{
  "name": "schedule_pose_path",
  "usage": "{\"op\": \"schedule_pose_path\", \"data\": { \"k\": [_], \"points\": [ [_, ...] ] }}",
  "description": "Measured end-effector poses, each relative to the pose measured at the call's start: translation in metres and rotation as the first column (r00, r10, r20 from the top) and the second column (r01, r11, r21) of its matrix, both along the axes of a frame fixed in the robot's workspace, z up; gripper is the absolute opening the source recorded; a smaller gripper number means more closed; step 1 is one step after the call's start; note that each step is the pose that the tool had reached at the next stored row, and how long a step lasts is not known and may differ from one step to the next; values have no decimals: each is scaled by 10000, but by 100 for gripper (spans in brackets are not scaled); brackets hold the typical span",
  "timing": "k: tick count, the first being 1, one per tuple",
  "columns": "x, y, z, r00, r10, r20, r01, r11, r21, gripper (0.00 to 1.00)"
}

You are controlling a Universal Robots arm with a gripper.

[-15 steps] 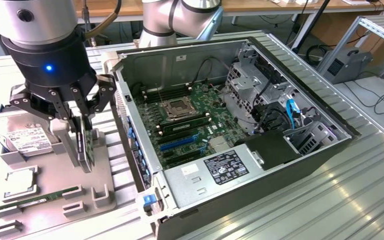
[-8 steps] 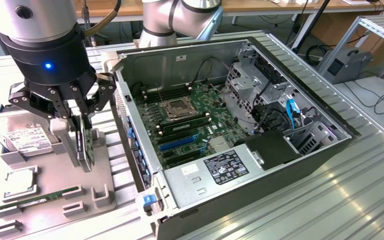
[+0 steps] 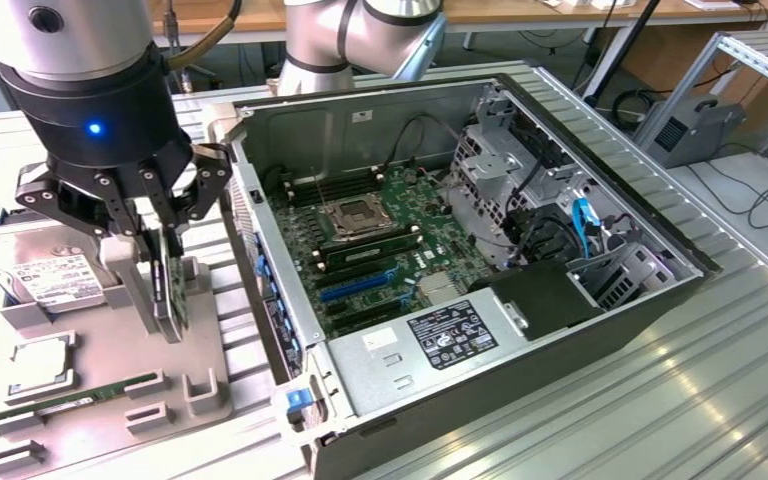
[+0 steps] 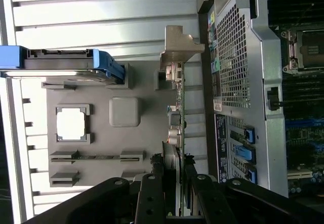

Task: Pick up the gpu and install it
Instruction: 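Pick up the gpu and move the gpu toward the slot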

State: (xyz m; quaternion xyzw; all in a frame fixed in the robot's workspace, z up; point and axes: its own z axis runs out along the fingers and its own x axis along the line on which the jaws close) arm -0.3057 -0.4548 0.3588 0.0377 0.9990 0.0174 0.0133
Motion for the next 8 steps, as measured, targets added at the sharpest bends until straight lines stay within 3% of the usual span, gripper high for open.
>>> {"op": "schedule_pose_path", "data": {
  "k": [8],
  "points": [
    [0, 0, 21, 10000, 0, -1, 0, 10000, -1, 26]
  ]
}}
